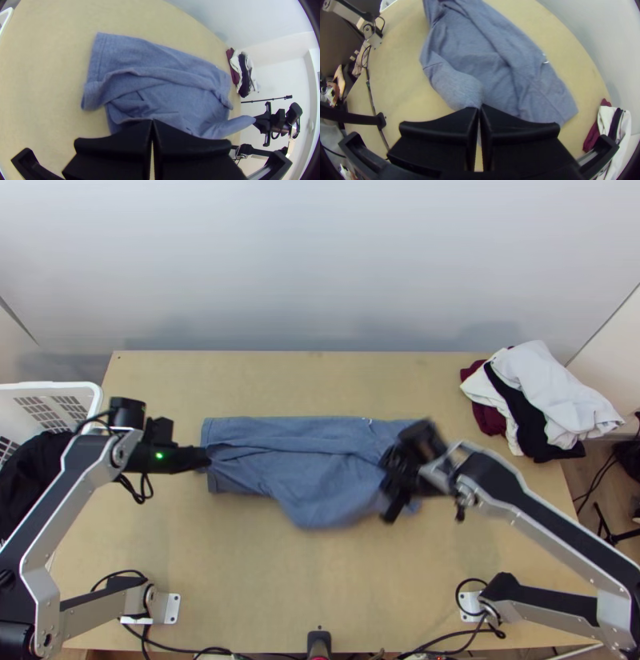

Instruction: Fold the t-shirt

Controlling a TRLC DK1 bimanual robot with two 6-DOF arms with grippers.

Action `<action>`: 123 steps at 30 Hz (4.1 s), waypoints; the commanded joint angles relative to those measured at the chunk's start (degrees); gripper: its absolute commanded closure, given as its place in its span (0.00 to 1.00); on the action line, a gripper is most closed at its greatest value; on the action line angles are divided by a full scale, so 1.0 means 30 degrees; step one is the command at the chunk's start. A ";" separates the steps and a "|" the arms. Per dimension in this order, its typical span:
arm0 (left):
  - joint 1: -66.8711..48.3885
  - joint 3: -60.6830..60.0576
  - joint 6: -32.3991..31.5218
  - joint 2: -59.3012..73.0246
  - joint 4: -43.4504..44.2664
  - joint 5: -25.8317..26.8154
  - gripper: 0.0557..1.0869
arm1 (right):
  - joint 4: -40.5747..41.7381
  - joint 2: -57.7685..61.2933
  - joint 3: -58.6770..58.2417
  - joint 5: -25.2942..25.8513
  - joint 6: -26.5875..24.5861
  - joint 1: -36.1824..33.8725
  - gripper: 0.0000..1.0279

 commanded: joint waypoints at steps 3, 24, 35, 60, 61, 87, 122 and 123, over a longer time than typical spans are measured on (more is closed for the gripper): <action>0.1804 0.2865 0.0661 0.0631 -0.1587 0.0014 0.94 | -0.0538 0.1634 0.3573 -0.0062 -0.2904 -0.5440 0.97; 0.5349 0.6937 0.3092 0.6374 -0.2349 -0.0367 0.95 | 0.1074 0.6673 0.4364 -0.0502 -0.5951 -1.1270 0.97; 0.6374 0.8314 0.3620 1.0563 -0.2730 -0.1451 0.94 | 0.2128 0.9105 0.4041 -0.0531 -0.6185 -1.2530 0.97; 0.5466 1.0072 0.0544 0.8337 -0.4312 -0.1011 0.09 | 0.2919 0.5062 0.4832 -0.0502 -0.2904 -1.1885 0.03; 0.5905 0.9867 0.0573 0.8249 -0.4429 -0.0953 0.09 | 0.2685 0.4359 0.4745 -0.0502 -0.2523 -1.1622 0.03; 0.2331 0.3538 -0.1361 0.8864 0.1430 0.3413 0.09 | -0.0655 -0.1091 0.4364 -0.0472 0.1490 -0.7462 0.04; -0.1536 1.2210 -0.3558 1.0475 -0.1001 0.2797 0.96 | -0.1241 -0.3317 0.2049 -0.0355 0.5006 -0.5030 0.04; -0.1595 1.2884 -0.3411 1.0592 -0.1616 0.2739 0.96 | -0.1153 -0.3493 0.1844 -0.0355 0.5065 -0.5030 0.04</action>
